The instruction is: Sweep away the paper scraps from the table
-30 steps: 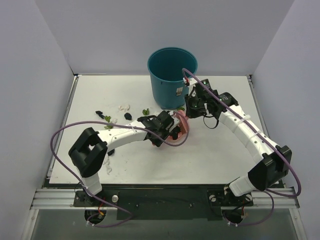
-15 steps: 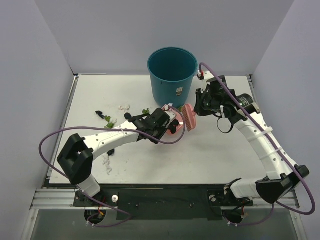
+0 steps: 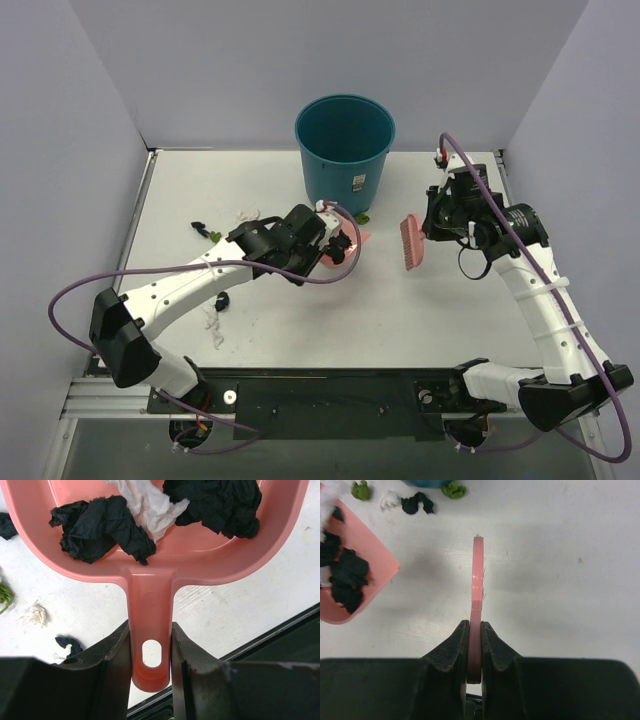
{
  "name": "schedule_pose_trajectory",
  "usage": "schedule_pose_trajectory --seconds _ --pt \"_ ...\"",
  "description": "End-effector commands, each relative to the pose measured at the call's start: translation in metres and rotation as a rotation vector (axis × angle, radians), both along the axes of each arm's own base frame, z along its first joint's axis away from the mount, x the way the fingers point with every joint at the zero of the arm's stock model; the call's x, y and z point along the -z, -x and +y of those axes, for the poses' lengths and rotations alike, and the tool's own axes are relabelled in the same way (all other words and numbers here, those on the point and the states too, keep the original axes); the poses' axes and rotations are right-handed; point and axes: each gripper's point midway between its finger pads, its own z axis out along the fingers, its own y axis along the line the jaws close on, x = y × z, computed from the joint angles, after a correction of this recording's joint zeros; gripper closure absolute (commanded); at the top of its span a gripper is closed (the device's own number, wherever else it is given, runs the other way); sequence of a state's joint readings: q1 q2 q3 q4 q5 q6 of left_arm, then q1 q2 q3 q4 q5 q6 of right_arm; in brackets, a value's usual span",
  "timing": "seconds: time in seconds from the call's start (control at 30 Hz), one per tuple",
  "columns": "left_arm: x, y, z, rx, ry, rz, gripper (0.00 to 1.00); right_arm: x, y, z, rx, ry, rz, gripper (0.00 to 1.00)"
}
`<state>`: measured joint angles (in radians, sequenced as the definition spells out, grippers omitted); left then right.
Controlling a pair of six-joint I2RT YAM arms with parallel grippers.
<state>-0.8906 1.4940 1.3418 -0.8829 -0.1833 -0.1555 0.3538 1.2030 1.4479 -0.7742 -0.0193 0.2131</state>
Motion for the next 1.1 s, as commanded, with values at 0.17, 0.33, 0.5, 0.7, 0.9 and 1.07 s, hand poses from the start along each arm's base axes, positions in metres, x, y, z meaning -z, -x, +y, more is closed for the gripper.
schedule_pose_trajectory --seconds 0.17,0.33,0.5,0.7,0.9,1.07 --pt "-0.08 0.008 0.005 -0.003 0.055 -0.026 1.0 0.036 0.005 -0.014 0.066 0.038 0.069 1.0" --pt "-0.114 -0.009 0.004 -0.026 0.056 -0.085 1.0 0.049 0.007 -0.018 0.086 0.047 0.094 1.0" --pt "-0.141 -0.046 0.014 -0.091 0.037 -0.179 1.0 0.055 0.013 -0.019 0.085 0.042 0.105 1.0" --pt "-0.177 -0.103 0.018 -0.165 0.052 -0.303 1.0 0.057 0.024 -0.024 0.094 0.046 0.107 1.0" --pt "-0.193 -0.166 0.031 -0.239 -0.02 -0.436 1.0 0.059 0.035 -0.026 0.095 0.03 0.109 1.0" --pt "-0.203 -0.205 0.037 -0.28 -0.11 -0.582 1.0 0.054 0.041 -0.023 0.098 -0.002 0.094 1.0"
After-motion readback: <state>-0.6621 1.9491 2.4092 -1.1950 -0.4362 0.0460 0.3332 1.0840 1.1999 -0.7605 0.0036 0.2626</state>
